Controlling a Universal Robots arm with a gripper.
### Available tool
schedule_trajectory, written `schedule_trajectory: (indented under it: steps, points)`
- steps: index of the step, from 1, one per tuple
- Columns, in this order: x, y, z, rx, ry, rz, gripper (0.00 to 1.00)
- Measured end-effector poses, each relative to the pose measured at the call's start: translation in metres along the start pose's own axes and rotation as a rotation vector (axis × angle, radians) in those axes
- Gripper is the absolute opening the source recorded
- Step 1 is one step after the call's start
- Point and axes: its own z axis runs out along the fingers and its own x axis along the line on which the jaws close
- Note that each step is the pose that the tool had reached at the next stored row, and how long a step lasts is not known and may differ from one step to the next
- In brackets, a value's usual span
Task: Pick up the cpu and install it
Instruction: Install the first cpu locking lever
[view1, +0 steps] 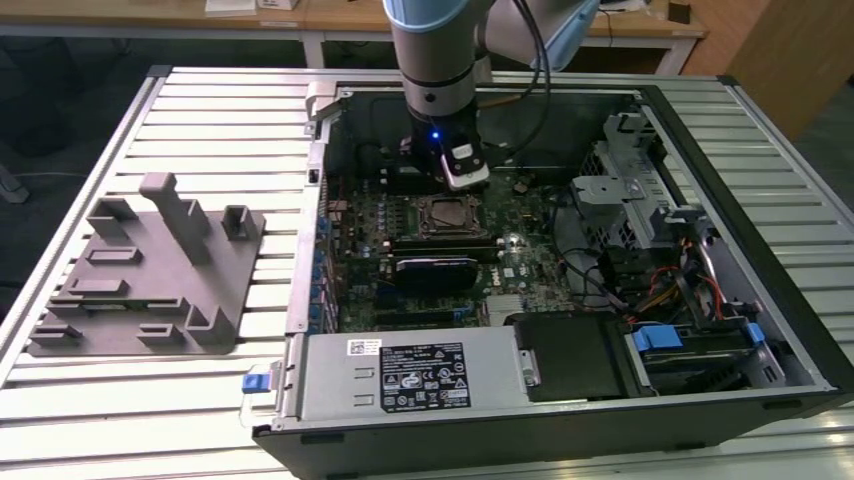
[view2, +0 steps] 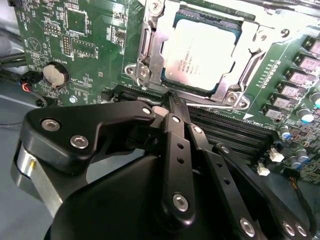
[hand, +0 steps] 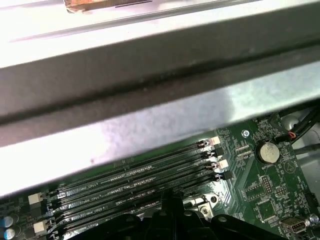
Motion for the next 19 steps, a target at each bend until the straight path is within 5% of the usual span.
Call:
schedule_trajectory:
  steps: [19]
  points:
    - [0.0016, 0.0021, 0.0023, -0.0088, 0.0026, 0.002, 0.11]
